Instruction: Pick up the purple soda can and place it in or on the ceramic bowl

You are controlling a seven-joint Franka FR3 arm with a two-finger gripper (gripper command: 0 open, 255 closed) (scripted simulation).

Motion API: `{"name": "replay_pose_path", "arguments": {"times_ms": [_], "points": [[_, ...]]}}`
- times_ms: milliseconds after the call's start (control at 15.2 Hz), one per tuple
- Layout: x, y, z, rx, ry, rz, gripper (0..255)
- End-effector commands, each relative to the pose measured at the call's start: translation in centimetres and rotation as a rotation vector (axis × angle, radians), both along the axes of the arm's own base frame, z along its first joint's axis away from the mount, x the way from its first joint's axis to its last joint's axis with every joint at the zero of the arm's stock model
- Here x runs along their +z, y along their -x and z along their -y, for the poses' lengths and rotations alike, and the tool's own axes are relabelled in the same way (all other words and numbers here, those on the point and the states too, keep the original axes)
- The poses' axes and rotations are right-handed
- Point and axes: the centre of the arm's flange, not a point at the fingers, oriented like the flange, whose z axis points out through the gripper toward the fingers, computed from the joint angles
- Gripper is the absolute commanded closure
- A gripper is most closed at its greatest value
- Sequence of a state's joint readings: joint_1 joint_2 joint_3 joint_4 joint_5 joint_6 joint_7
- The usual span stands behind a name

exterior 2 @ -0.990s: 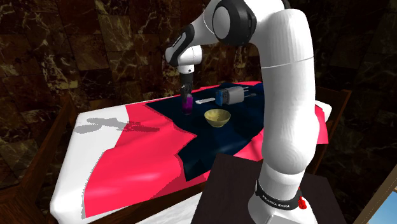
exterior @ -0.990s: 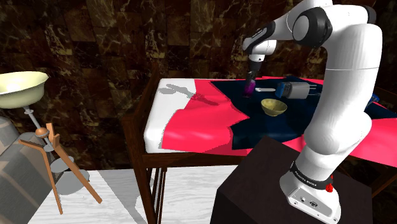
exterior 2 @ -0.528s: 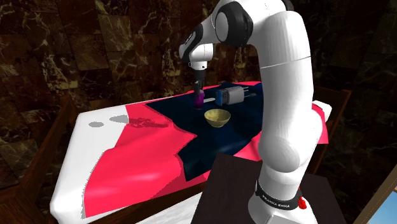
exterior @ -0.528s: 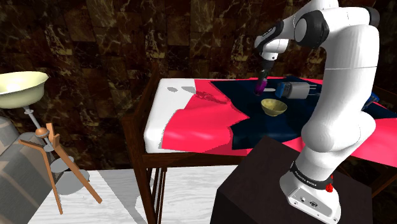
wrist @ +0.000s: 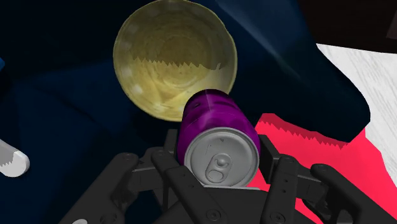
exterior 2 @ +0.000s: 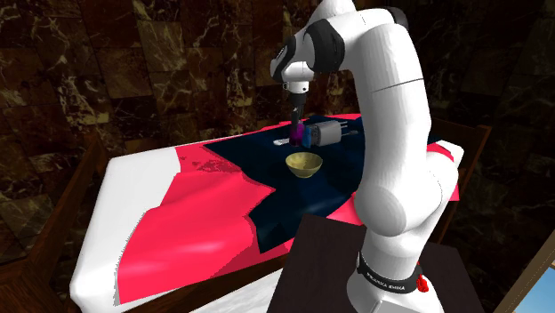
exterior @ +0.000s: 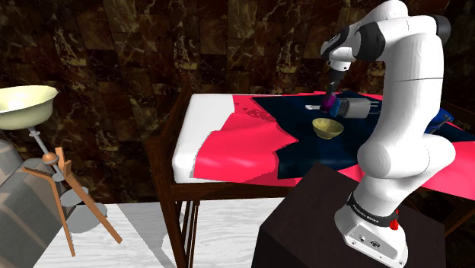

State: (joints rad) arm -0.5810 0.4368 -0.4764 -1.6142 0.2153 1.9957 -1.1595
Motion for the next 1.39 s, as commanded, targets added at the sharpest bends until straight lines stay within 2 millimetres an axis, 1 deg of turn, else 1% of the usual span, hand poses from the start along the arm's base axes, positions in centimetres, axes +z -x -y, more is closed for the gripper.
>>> {"name": "replay_pose_path", "arguments": {"times_ms": [0, 132, 1320], "points": [[0.7, 1.6, 2.2, 0.002, 0.0, 0.001, 255], [1.0, 3.1, 4.2, 0.002, 0.0, 0.001, 255], [-8.5, 3.1, 4.2, 0.002, 0.0, 0.001, 255]]}}
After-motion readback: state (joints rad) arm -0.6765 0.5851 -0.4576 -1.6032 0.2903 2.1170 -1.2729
